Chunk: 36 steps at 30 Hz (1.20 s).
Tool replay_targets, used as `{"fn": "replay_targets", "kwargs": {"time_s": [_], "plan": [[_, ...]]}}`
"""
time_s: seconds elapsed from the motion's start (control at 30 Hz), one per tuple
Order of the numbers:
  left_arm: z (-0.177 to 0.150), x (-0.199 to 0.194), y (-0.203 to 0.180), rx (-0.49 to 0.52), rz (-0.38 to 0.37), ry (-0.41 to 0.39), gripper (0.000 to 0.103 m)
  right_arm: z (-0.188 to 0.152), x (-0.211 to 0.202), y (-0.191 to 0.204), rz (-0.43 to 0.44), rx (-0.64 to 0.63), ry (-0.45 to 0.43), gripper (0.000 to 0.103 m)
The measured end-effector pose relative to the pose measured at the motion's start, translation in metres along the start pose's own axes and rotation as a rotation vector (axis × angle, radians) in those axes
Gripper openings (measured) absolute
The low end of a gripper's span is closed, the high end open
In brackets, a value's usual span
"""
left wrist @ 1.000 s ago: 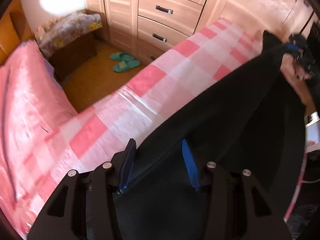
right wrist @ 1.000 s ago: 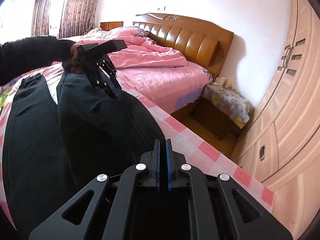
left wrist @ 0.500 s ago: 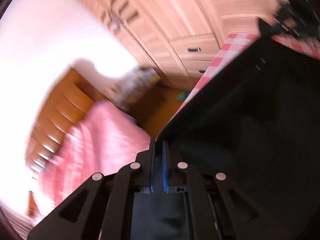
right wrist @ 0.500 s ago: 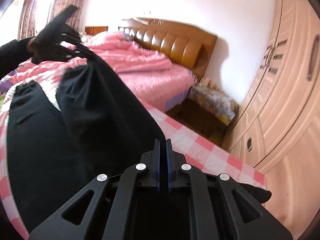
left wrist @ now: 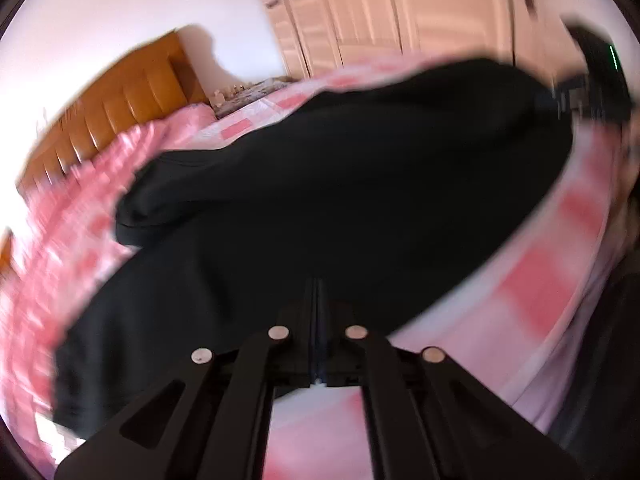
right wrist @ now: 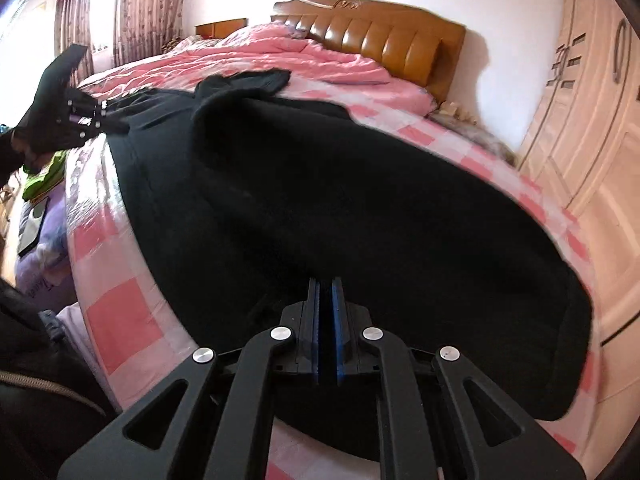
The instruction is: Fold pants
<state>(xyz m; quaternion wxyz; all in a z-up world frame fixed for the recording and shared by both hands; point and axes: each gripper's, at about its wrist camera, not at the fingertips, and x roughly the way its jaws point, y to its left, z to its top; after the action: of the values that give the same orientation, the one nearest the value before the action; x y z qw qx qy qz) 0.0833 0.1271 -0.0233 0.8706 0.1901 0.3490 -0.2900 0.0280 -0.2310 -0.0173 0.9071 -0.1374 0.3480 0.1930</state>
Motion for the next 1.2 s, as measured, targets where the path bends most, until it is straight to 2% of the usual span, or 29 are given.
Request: {"fn": "replay_targets", "kwargs": {"time_s": [0.03, 0.1, 0.13, 0.2, 0.23, 0.27, 0.3, 0.33, 0.37, 0.43, 0.47, 0.5, 0.53, 0.6, 0.63, 0.67, 0.7, 0.73, 0.77, 0.8, 0.83, 0.87, 0.9, 0.97, 1.0, 1.07, 1.13, 1.17, 1.2], "plan": [[0.009, 0.002, 0.004, -0.056, -0.05, -0.005, 0.021, 0.002, -0.002, 0.001, -0.005, 0.001, -0.005, 0.009], [0.036, 0.002, 0.012, -0.17, -0.045, -0.049, 0.086, 0.003, 0.0, 0.004, -0.025, -0.013, -0.002, 0.009], [0.058, 0.002, 0.018, -0.245, -0.086, -0.085, 0.095, 0.0, 0.001, 0.008, -0.035, -0.019, 0.003, 0.009], [0.094, 0.013, 0.029, -0.359, -0.148, -0.099, 0.098, -0.003, 0.005, 0.009, -0.037, -0.004, 0.012, 0.009], [0.12, 0.023, 0.035, -0.392, -0.109, -0.079, 0.099, -0.006, 0.006, 0.008, -0.033, 0.009, 0.012, 0.009], [0.139, 0.034, 0.038, -0.393, -0.034, -0.036, 0.099, -0.007, 0.008, 0.006, -0.025, 0.028, 0.009, 0.009], [0.157, 0.05, 0.043, -0.389, 0.074, 0.031, 0.099, -0.008, 0.008, 0.005, -0.021, 0.038, 0.006, 0.009], [0.179, 0.076, 0.05, -0.39, 0.212, 0.127, 0.099, -0.009, 0.008, 0.004, -0.016, 0.047, 0.002, 0.009], [0.189, 0.096, 0.057, -0.396, 0.265, 0.188, 0.098, -0.009, 0.008, 0.004, -0.016, 0.05, -0.002, 0.009], [0.202, 0.14, 0.076, -0.43, 0.279, 0.317, 0.087, -0.009, 0.008, 0.004, -0.016, 0.054, -0.005, 0.009], [0.203, 0.159, 0.085, -0.451, 0.291, 0.384, 0.066, -0.009, 0.007, 0.004, -0.015, 0.057, -0.007, 0.009], [0.197, 0.171, 0.09, -0.469, 0.305, 0.445, 0.053, -0.009, 0.007, 0.003, -0.011, 0.065, -0.012, 0.009], [0.192, 0.184, 0.095, -0.486, 0.315, 0.497, 0.05, -0.009, 0.007, 0.003, -0.008, 0.07, -0.014, 0.009], [0.173, 0.194, 0.11, -0.524, 0.326, 0.541, 0.049, -0.01, 0.007, 0.003, 0.0, 0.074, -0.02, 0.009], [0.166, 0.194, 0.118, -0.561, 0.293, 0.521, 0.045, -0.012, 0.007, 0.002, 0.004, 0.078, -0.024, 0.009], [0.159, 0.183, 0.119, -0.566, 0.266, 0.461, 0.016, -0.013, 0.007, 0.002, 0.009, 0.082, -0.028, 0.009], [0.157, 0.176, 0.119, -0.562, 0.268, 0.427, 0.013, -0.014, 0.006, 0.001, 0.011, 0.086, -0.032, 0.009], [0.157, 0.158, 0.122, -0.584, 0.251, 0.345, 0.013, -0.015, 0.006, 0.0, 0.015, 0.09, -0.037, 0.009], [0.154, 0.131, 0.125, -0.607, 0.212, 0.219, 0.012, -0.015, 0.005, -0.001, 0.015, 0.089, -0.039, 0.009], [0.149, 0.107, 0.126, -0.62, 0.217, 0.133, 0.012, -0.014, 0.004, 0.0, 0.006, 0.084, -0.043, 0.009], [0.14, 0.068, 0.127, -0.634, 0.213, -0.015, 0.012, -0.012, 0.003, 0.0, -0.001, 0.084, -0.049, 0.009], [0.134, 0.045, 0.127, -0.637, 0.213, -0.101, 0.012, -0.011, 0.001, 0.001, -0.004, 0.087, -0.057, 0.009], [0.116, 0.008, 0.126, -0.651, 0.235, -0.207, 0.012, -0.01, -0.001, 0.001, 0.0, 0.091, -0.072, 0.009], [0.065, -0.042, 0.124, -0.726, 0.222, -0.31, 0.012, -0.006, -0.002, 0.005, 0.02, 0.095, -0.089, 0.009], [0.05, -0.047, 0.124, -0.75, 0.219, -0.31, 0.012, -0.005, 0.0, 0.01, 0.024, 0.086, -0.078, 0.009], [0.002, -0.044, 0.113, -0.775, 0.23, -0.249, 0.012, -0.006, 0.01, 0.018, 0.003, 0.051, -0.036, 0.009], [-0.043, -0.014, 0.104, -0.798, 0.22, -0.121, 0.012, -0.009, 0.017, 0.023, 0.002, 0.039, -0.021, 0.009], [-0.058, -0.005, 0.101, -0.81, 0.211, -0.097, 0.013, -0.009, 0.016, 0.022, 0.007, 0.046, -0.02, 0.009], [-0.066, -0.001, 0.095, -0.806, 0.231, -0.106, 0.013, -0.009, 0.014, 0.019, 0.016, 0.06, -0.012, 0.009]]}}
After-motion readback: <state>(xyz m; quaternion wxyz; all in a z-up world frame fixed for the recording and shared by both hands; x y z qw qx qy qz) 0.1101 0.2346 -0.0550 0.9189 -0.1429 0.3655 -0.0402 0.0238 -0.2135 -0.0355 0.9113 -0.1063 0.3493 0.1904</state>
